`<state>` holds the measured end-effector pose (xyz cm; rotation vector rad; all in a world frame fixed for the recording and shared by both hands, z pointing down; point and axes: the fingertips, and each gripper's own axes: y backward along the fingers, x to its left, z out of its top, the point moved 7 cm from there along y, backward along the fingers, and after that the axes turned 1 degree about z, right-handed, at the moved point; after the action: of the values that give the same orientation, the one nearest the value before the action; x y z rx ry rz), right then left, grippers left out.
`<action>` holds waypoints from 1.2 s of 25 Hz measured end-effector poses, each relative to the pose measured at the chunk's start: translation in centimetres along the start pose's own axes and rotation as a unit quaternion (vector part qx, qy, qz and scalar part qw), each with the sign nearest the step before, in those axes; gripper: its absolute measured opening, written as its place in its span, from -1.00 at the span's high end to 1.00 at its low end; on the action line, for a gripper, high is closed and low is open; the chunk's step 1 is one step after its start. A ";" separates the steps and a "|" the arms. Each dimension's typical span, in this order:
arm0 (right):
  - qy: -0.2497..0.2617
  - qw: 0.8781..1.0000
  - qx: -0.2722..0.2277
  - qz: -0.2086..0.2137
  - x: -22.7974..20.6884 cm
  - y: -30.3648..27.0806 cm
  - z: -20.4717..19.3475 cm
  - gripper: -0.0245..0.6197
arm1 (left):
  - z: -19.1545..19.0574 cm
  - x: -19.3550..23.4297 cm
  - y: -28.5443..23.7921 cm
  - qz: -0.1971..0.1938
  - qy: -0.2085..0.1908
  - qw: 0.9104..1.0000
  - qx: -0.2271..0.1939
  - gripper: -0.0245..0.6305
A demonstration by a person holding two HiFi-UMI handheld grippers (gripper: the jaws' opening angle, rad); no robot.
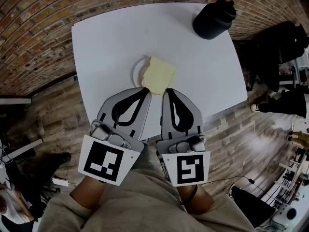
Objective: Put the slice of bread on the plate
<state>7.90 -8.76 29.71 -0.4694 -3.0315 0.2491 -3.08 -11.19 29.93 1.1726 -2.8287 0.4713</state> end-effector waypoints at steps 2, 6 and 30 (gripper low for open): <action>0.002 1.000 -0.003 0.002 0.3 0.9 0.8 0.90 | 0.5 -0.2 0.2 0.001 -0.001 1.000 -0.007 0.89; 0.010 1.000 -0.020 0.001 1.0 2.5 2.6 0.90 | 1.6 -0.5 1.1 -0.004 -0.009 1.000 -0.023 0.89; -0.019 0.999 -0.018 -0.026 3.1 7.5 5.3 0.90 | 4.8 -2.8 6.1 -0.046 -0.042 0.997 -0.044 0.89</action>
<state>6.73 -1.54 23.33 -0.3921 -3.0842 0.2028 -4.97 -6.57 23.26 1.3300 -2.8157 0.2951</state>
